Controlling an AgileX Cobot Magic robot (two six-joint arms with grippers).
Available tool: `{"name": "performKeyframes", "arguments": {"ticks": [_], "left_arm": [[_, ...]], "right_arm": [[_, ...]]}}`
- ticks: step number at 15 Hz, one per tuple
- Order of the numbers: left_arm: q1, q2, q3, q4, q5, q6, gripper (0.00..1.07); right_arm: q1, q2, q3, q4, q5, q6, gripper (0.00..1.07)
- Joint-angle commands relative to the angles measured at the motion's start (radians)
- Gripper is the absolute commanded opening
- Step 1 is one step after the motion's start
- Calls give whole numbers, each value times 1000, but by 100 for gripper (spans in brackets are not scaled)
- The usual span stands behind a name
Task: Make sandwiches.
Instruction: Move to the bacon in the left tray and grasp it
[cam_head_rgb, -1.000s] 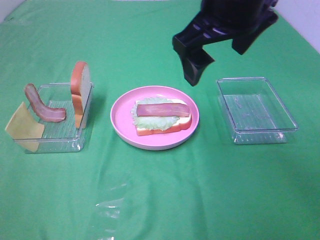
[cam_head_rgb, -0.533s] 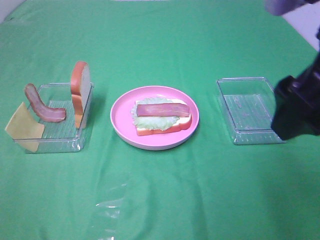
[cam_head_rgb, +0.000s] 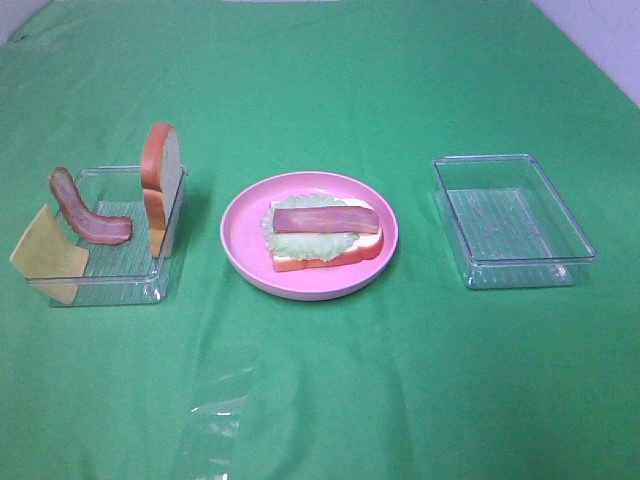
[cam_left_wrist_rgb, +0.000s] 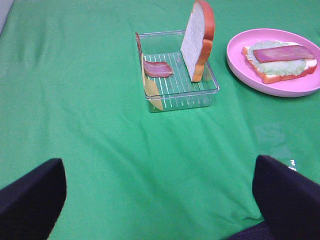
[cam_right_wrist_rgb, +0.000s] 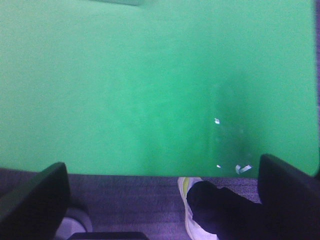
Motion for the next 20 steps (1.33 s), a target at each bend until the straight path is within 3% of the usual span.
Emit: {"name": "performKeyframes", "arguments": {"ticks": [1, 4, 6, 9, 20], "left_arm": [[2, -2, 1, -4, -3, -1, 93], [2, -2, 1, -4, -3, -1, 93], [2, -2, 1, -4, -3, -1, 93], [2, -2, 1, -4, -3, -1, 93], [2, -3, 1, -5, -3, -1, 93]], "right_arm": [[-208, -188, 22, 120, -54, -159, 98], [-272, -345, 88, 281, -124, -275, 98], [-271, -427, 163, 303, -126, -278, 98], [-271, -529, 156, 326, -127, -277, 98], [-268, -525, 156, 326, -127, -273, 98]]}}
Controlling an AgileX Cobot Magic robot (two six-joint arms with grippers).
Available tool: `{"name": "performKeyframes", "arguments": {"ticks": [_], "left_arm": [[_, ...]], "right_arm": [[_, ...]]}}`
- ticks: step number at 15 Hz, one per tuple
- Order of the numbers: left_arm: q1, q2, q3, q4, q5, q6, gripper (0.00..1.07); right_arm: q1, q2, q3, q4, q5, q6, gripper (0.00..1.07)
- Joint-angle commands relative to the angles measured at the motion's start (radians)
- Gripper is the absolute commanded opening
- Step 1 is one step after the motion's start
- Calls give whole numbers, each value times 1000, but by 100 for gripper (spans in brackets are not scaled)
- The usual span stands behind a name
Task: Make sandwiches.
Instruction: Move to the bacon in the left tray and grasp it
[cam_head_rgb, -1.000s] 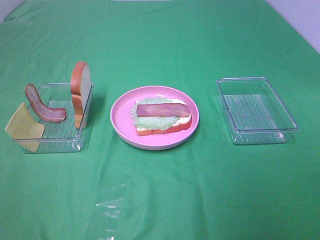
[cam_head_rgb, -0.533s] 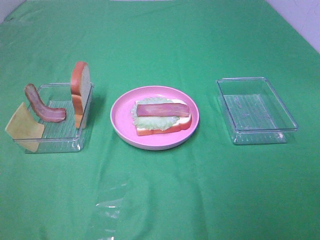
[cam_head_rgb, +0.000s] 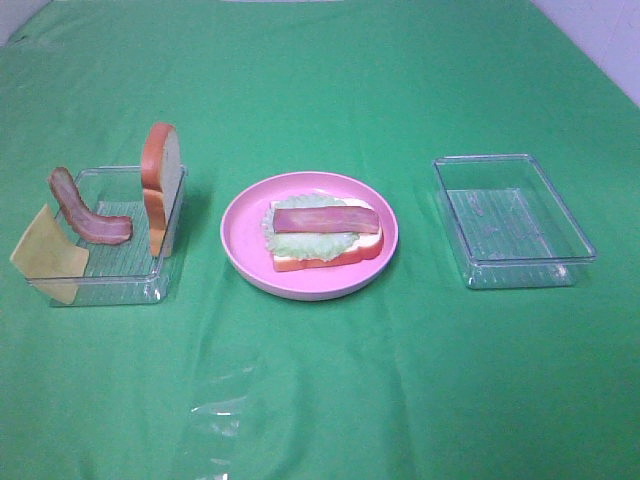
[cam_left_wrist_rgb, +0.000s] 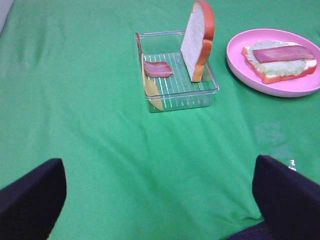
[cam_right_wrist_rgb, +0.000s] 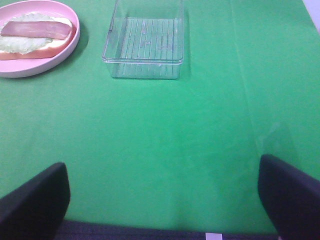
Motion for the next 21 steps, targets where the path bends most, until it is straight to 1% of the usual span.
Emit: {"name": "performKeyframes", "arguments": {"ticks": [1, 12, 14, 16, 17, 18, 19, 20, 21], "left_arm": [[2, -3, 1, -5, -3, -1, 93], [2, -2, 1, 2, -3, -9, 91], [2, -1, -1, 8, -8, -20, 91], [2, 19, -17, 38, -29, -57, 91], [2, 43, -28, 66, -79, -98, 91], [2, 84, -33, 90, -145, -122, 91], [2, 135, -34, 97, -208, -137, 91], [2, 295, -40, 97, -317, -140, 91], [2, 336, -47, 97, -334, -140, 91]], "right_arm": [[0, -34, 4, 0, -7, -9, 98], [0, -34, 4, 0, -7, -9, 98], [0, -34, 4, 0, -7, -9, 98], [0, -34, 4, 0, -7, -9, 98], [0, -34, 4, 0, -7, -9, 98], [0, -34, 4, 0, -7, -9, 98], [0, -34, 4, 0, -7, -9, 98], [0, -34, 4, 0, -7, -10, 98], [0, -34, 4, 0, -7, -10, 98]]}}
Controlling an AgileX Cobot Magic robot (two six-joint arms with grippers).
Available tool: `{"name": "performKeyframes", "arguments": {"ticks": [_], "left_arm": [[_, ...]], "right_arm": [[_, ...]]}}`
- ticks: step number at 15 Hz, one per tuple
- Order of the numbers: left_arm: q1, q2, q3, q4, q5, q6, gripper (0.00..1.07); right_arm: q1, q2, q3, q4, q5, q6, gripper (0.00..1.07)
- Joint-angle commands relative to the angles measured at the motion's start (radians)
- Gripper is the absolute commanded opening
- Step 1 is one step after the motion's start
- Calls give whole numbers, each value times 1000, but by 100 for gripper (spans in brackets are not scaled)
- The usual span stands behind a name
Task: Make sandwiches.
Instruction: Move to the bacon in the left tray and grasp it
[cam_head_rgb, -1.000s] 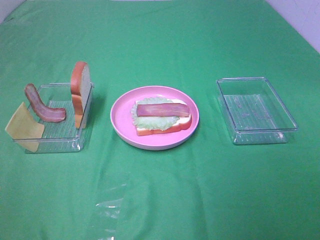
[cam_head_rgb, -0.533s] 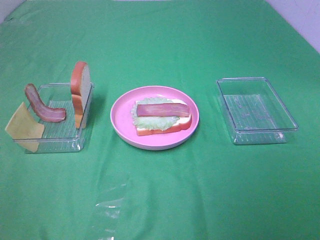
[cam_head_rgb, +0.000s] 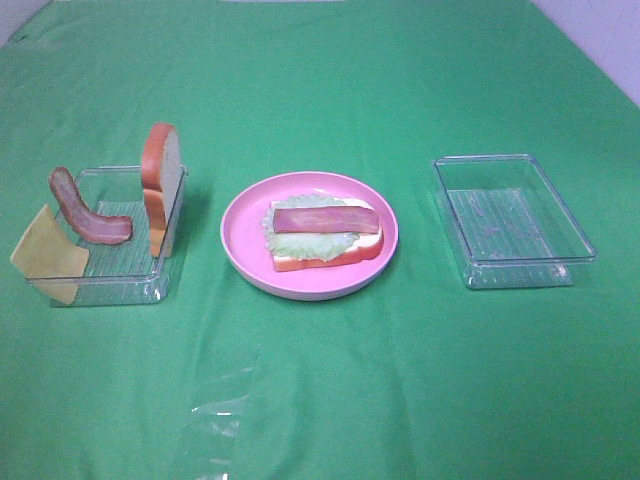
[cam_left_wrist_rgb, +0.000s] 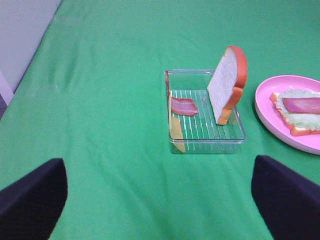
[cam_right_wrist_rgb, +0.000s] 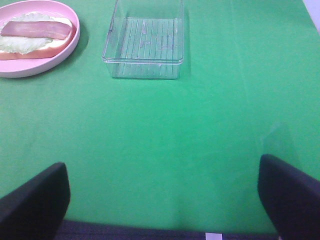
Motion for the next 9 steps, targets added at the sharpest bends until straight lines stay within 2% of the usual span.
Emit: {"name": "performKeyframes", "arguments": {"ticks": [1, 4, 5, 6, 9], "left_arm": [[2, 211, -43, 1, -102, -12, 91], [2, 551, -183, 1, -130, -12, 91], [2, 609, -215, 1, -129, -12, 91], [2, 773, -312, -1, -127, -12, 91], [2, 999, -464, -1, -112, -12, 91]], "right_arm": [[0, -34, 4, 0, -7, -10, 98], [0, -34, 4, 0, -7, -10, 98], [0, -34, 4, 0, -7, -10, 98], [0, -34, 4, 0, -7, -10, 98], [0, -34, 4, 0, -7, -10, 98]]}}
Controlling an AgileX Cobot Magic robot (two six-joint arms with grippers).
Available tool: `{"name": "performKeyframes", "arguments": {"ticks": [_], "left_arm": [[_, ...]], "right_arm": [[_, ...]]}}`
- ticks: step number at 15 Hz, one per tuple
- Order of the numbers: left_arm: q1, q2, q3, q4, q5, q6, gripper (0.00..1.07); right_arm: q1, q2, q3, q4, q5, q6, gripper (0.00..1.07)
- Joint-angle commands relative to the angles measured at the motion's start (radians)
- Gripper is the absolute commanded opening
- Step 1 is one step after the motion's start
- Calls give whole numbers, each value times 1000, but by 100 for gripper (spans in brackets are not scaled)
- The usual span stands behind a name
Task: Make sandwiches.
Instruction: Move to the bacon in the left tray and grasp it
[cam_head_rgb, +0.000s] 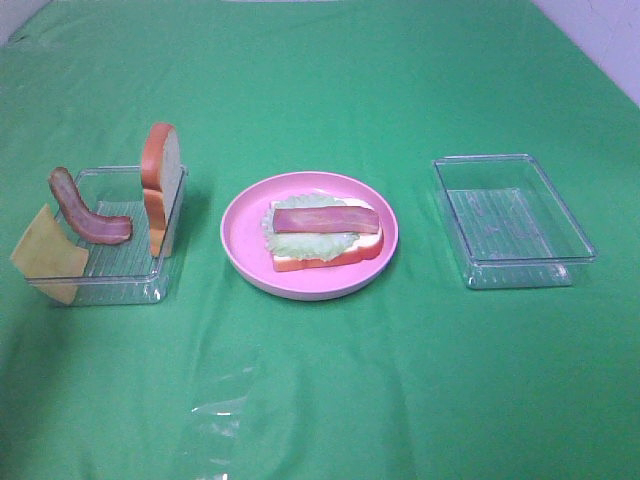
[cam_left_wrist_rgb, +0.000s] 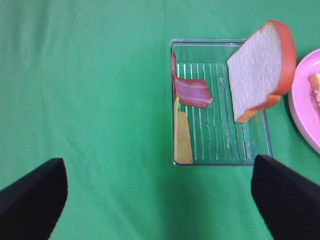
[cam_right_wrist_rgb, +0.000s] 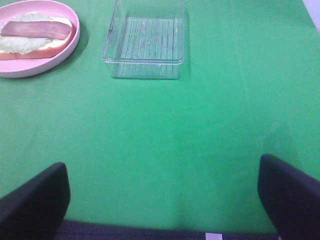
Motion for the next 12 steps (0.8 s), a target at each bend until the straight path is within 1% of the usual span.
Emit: {"name": "performKeyframes", "arguments": {"ticks": [1, 2, 7, 10, 12], "left_arm": [[2, 183, -146, -12, 36, -5, 91], [2, 329, -266, -50, 116, -4, 91], [2, 631, -534, -108, 294, -2, 91], [2, 764, -654, -116, 334, -2, 91], [2, 807, -685, -116, 332, -2, 91]], "right_arm": [[0, -34, 4, 0, -7, -10, 98], [0, -34, 4, 0, -7, -10, 98], [0, -34, 4, 0, -7, -10, 98], [0, -34, 4, 0, -7, -10, 98], [0, -34, 4, 0, -7, -10, 98]]}}
